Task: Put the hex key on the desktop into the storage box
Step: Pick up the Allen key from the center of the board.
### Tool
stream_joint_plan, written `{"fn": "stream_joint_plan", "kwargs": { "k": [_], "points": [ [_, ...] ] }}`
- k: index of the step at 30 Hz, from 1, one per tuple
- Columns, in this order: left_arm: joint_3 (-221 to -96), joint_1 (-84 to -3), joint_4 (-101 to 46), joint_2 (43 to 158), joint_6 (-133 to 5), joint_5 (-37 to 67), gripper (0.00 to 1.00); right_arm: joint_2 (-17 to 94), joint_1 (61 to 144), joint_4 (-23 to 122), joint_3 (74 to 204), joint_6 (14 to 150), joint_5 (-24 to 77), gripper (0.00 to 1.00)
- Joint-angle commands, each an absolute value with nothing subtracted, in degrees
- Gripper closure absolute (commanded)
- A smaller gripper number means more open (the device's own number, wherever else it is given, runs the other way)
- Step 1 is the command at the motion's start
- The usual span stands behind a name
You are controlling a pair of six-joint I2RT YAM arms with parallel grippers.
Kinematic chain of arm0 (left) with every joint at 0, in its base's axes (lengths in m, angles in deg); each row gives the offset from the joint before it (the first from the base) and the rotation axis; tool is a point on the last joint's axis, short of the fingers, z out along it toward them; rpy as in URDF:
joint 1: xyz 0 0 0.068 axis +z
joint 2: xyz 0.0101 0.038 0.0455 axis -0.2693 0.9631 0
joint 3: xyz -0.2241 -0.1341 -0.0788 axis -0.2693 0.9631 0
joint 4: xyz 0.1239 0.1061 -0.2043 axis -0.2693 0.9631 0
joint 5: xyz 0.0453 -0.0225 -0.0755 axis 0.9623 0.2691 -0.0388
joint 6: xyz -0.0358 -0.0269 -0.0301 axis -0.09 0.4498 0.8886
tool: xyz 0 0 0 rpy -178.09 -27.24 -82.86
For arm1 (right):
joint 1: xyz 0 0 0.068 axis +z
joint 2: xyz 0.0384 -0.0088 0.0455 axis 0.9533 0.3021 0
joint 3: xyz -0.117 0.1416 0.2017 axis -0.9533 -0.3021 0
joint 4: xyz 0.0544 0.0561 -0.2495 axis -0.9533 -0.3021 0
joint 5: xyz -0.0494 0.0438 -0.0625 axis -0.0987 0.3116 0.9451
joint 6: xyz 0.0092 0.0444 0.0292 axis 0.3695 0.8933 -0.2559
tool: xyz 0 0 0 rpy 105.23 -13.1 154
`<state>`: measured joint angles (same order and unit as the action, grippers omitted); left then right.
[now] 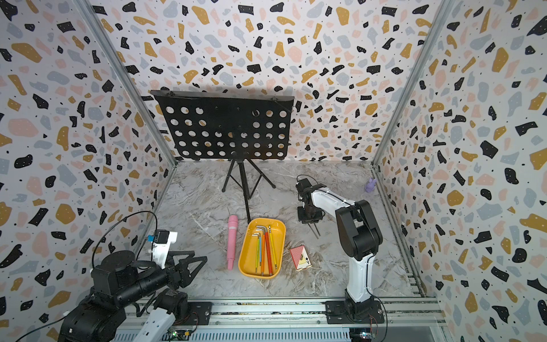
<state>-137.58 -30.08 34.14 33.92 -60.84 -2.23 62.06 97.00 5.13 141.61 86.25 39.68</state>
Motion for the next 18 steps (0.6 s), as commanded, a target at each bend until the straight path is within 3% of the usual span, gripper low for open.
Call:
{"fn": "stream_joint_plan", "kwargs": {
  "k": [1,18],
  "points": [
    [-137.16,-29.81,32.67,34.03,-60.84,-1.97,0.22,62.12,96.72,2.59,143.83,84.89,40.49,0.7],
    [-137.16,-29.73,32.66,34.08,-60.77,-2.03,0.22,65.04,96.64,0.12,144.06,83.2,40.2,0.73]
  ]
}}
